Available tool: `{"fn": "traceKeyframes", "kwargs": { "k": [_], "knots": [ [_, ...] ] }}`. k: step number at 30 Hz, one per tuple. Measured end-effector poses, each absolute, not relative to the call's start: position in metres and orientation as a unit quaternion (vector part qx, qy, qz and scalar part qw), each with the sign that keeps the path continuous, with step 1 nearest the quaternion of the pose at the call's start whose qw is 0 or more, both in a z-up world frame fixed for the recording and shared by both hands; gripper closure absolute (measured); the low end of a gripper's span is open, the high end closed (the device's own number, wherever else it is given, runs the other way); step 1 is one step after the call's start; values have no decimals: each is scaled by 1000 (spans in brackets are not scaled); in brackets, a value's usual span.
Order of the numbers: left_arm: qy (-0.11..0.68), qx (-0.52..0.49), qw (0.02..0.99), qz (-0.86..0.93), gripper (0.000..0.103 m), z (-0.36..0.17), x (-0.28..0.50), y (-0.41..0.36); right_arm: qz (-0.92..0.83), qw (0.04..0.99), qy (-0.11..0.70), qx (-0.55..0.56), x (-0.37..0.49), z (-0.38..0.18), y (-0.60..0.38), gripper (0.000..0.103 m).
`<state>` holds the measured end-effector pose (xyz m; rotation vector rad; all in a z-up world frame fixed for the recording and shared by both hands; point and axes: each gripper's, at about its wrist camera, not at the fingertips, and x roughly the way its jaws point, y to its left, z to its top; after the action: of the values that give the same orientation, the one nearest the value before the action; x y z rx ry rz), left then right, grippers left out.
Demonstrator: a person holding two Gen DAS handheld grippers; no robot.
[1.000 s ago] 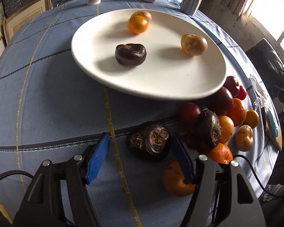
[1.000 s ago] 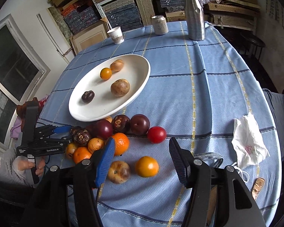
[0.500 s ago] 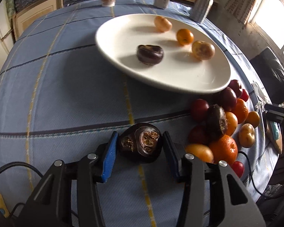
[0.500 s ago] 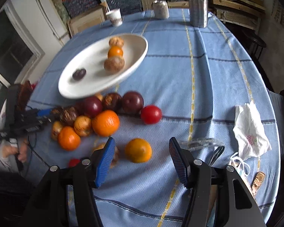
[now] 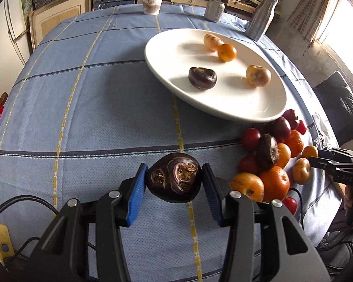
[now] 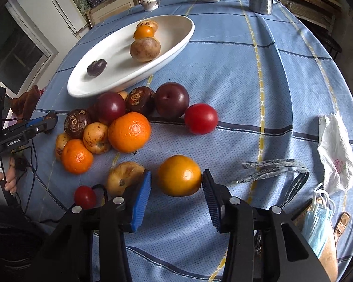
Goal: Organize fruits
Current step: 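Grasp a second dark mangosteen with the left tool while the right tool grasps a tangerine, then lower both fruits onto the white plate and open both tools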
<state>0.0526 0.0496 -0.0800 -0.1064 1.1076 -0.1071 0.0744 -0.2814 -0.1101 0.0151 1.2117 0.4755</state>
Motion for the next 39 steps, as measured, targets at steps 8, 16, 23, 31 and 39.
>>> {"fn": "traceKeyframes", "kwargs": {
  "k": [8, 16, 23, 31, 39],
  "knots": [
    [521, -46, 850, -60, 57, -74, 57, 40, 223, 795, 564, 8, 74, -114, -280, 64],
    [497, -40, 864, -70, 57, -49, 75, 35, 220, 818, 530, 24, 80, -84, -290, 64],
    [475, -19, 877, -74, 57, -26, 115, 31, 237, 841, 485, 19, 116, -41, -281, 64],
    [482, -12, 873, -71, 57, -36, 179, 27, 261, 844, 468, 13, 198, -31, -238, 64],
    [511, -25, 856, -71, 56, -69, 219, 30, 265, 822, 504, 15, 250, -66, -205, 64]
  ]
}}
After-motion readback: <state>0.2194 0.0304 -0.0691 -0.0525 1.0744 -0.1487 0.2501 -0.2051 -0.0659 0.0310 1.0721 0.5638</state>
